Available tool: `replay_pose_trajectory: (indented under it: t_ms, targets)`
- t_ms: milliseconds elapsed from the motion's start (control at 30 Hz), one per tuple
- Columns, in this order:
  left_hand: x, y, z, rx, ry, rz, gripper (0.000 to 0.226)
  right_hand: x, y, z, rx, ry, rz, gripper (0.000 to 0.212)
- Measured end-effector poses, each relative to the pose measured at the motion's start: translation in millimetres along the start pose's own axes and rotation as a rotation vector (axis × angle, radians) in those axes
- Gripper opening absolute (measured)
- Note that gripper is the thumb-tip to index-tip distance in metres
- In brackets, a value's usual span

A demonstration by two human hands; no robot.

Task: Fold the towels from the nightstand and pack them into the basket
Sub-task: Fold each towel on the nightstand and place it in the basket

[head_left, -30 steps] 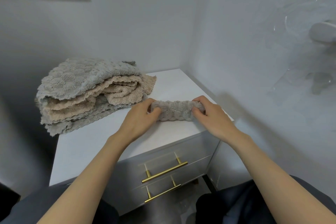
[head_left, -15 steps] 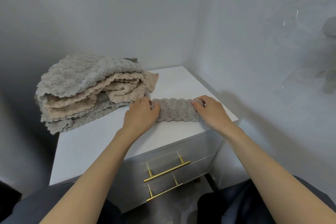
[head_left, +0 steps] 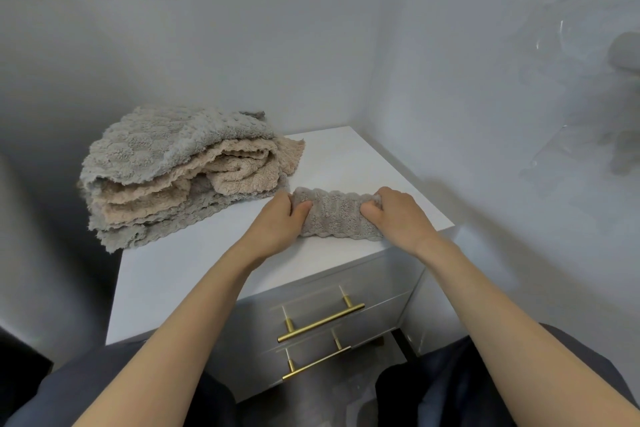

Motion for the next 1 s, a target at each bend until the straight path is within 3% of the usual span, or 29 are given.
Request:
replay_pose_trajectory:
  t_ms: [167, 267, 467, 700, 867, 1000]
  targets:
    - [-4.6, 10.3, 0.8, 0.1, 0.406, -0.135, 0.025, 9.9, 11.4, 4.8, -0.026, -0.078, 0.03, 0.021]
    - [-8.1, 19.3, 11.7, 0.069, 0.552, -0.19, 0.021, 26.0, 18.0, 4.8, -0.026, -0.174, 0.097, 0.018]
    - [-12.5, 40.6, 40.2, -0.082, 0.45, -0.177, 0.023, 56.6, 40.2, -1.5, 0.046, -0.035, 0.093, 0.005]
    - [-20.9, 71.0, 96.8, -0.201, 0.53, -0.263, 0.02, 96.9, 74.1, -33.3, 0.115, -0.106, 0.025, 0.028]
    - [-47.1, 94.7, 127.5, -0.211, 0.539, -0.396, 0.016, 115.2, 113.5, -22.2, 0.033, -0.158, -0.088, 0.02]
    - [-78.1, 115.6, 141.4, -0.222, 0.454, -0.467, 0.02, 122.3, 153.1, 1.1, -0.049, -0.232, -0.102, 0.027]
Point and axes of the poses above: each hand's wrist, its own y-axis away from the middle knuckle, its own x-axis out of the back of the hand, z = x × y, the point moved 8 cm from there along -y, towards the middle knuckle, and after that the axes turned 9 degrees about x, right-handed, at the moved point
